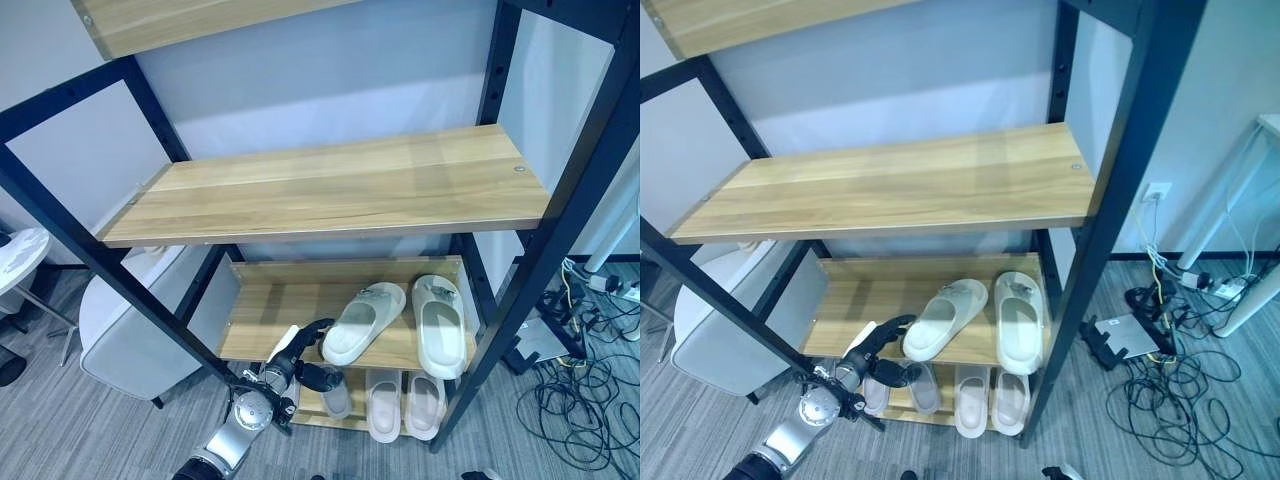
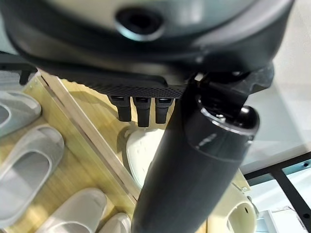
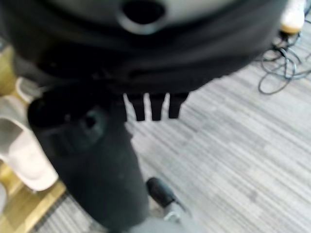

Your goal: Arrange the slippers neatly on the shoe rack.

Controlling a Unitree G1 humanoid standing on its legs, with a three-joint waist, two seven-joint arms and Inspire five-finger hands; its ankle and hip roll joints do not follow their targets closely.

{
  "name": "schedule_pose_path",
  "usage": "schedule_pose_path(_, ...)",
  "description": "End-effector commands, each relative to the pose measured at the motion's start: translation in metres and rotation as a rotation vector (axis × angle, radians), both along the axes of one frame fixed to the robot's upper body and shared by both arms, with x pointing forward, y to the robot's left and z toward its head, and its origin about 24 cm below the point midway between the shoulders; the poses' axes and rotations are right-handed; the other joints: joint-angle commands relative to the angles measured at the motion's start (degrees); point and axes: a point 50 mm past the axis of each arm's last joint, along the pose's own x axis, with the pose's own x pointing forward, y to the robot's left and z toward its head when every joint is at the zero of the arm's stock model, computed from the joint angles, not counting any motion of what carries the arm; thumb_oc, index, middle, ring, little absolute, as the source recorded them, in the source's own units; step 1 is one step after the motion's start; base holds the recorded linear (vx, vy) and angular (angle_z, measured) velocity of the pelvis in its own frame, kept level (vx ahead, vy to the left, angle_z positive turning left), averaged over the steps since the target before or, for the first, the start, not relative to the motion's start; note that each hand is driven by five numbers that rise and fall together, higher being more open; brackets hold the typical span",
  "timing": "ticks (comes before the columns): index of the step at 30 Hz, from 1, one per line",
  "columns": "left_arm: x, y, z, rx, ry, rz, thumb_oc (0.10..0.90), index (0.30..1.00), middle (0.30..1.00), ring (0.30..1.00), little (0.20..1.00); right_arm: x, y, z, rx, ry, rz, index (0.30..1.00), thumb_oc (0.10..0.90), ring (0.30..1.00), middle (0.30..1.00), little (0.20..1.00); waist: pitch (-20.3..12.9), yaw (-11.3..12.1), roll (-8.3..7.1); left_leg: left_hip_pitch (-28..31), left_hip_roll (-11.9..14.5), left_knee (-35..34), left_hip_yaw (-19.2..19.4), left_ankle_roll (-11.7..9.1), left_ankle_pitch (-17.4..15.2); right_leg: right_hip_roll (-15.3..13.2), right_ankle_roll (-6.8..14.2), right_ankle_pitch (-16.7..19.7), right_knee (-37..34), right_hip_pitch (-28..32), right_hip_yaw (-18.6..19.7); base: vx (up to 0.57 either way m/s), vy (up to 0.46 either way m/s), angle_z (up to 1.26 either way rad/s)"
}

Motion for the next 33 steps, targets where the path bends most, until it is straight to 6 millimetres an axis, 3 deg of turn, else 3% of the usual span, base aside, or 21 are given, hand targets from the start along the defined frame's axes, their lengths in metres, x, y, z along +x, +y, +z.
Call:
schedule_pose_path(1, 0.022, -0.014, 0.041, -0.093, -0.188, -0.065, 0.800, 0.900, 0.900, 0.900, 0.900, 0.015, 0.019, -0.003, 0.049, -0.037, 0.003, 0.900, 0.800, 0.900, 0.900, 0.900, -0.2, 1.0, -4.62, 1.7, -4.6, 0.2, 1.7, 1.2, -5.9, -2.1, 2.5, -2.5, 0.4, -4.4, 1.0, 0.00, 0.000, 0.00)
schedule_pose_path(33, 0.037, -0.079, 0.070, -0.247, -0.246, -0.194, 0.800, 0.900, 0.900, 0.900, 0.900, 0.019, 0.023, -0.003, 0.038, -0.062, -0.028, 0.900, 0.800, 0.900, 0.900, 0.900, 0.5, -0.5, -5.15, 1.6, -4.1, 0.2, 2.5, 1.1, -6.2, -1.7, 2.6, -2.3, 0.4, -4.9, 1.5, 0.00, -0.003, 0.00)
